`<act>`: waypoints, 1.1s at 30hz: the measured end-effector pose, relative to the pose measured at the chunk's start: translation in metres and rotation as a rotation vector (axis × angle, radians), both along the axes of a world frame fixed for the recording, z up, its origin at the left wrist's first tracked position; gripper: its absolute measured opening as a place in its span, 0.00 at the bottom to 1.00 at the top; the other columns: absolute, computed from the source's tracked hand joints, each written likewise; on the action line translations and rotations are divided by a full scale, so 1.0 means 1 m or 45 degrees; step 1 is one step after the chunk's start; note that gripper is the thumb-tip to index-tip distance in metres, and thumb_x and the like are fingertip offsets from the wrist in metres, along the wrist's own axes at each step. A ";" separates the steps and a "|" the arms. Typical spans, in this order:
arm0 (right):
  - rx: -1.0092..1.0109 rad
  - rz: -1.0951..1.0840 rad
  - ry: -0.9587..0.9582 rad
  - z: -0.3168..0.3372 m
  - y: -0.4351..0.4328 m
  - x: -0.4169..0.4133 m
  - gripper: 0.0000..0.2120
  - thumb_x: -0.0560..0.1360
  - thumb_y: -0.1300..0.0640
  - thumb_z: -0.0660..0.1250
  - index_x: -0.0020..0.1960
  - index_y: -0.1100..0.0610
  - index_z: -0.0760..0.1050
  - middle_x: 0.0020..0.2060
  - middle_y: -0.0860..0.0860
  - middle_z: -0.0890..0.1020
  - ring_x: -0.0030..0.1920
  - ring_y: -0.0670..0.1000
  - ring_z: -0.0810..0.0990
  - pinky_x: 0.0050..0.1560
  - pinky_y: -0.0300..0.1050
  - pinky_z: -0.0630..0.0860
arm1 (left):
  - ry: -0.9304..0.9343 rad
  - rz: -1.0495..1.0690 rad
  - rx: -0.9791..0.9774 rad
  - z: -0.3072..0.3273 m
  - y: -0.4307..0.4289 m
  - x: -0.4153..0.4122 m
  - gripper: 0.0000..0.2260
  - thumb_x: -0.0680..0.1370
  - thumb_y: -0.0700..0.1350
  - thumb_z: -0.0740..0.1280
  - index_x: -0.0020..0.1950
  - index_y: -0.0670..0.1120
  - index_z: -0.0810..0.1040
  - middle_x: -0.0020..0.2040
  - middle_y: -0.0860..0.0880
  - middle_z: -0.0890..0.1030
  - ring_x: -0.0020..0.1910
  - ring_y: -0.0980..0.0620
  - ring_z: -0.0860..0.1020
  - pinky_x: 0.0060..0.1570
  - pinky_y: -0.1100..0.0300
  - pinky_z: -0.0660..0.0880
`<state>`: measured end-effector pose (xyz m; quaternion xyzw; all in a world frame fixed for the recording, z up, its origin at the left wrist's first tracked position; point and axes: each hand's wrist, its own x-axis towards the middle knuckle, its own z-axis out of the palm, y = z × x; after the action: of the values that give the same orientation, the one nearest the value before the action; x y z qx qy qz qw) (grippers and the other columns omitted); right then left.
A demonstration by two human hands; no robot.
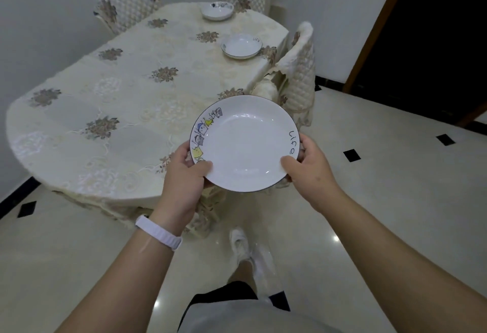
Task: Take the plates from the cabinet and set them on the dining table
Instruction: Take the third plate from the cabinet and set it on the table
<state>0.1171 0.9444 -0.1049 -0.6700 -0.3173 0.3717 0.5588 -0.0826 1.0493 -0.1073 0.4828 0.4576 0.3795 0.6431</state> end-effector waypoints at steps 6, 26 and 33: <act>-0.119 -0.003 -0.064 -0.012 0.067 0.036 0.22 0.70 0.63 0.62 0.53 0.35 0.71 0.43 0.36 0.84 0.38 0.37 0.80 0.34 0.32 0.73 | -0.064 -0.051 -0.118 -0.025 0.072 0.036 0.24 0.73 0.32 0.62 0.63 0.54 0.75 0.53 0.47 0.85 0.51 0.42 0.84 0.44 0.46 0.82; -0.317 0.249 -0.357 -0.021 0.312 0.074 0.19 0.72 0.63 0.63 0.58 0.45 0.72 0.44 0.35 0.80 0.43 0.44 0.79 0.43 0.48 0.79 | 0.016 0.179 -0.122 -0.053 0.279 0.057 0.23 0.76 0.33 0.62 0.67 0.53 0.73 0.49 0.51 0.86 0.46 0.49 0.84 0.40 0.53 0.82; -0.347 0.546 -0.385 -0.061 0.371 0.059 0.19 0.69 0.56 0.64 0.55 0.35 0.71 0.47 0.42 0.82 0.47 0.47 0.80 0.47 0.50 0.78 | 0.142 0.439 -0.196 -0.078 0.286 0.027 0.23 0.70 0.42 0.64 0.58 0.66 0.76 0.50 0.55 0.85 0.50 0.47 0.83 0.44 0.46 0.83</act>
<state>0.1757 1.3153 -0.1657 -0.7042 -0.4785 0.4165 0.3188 -0.0557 1.3348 -0.1848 0.3669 0.5962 0.4203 0.5773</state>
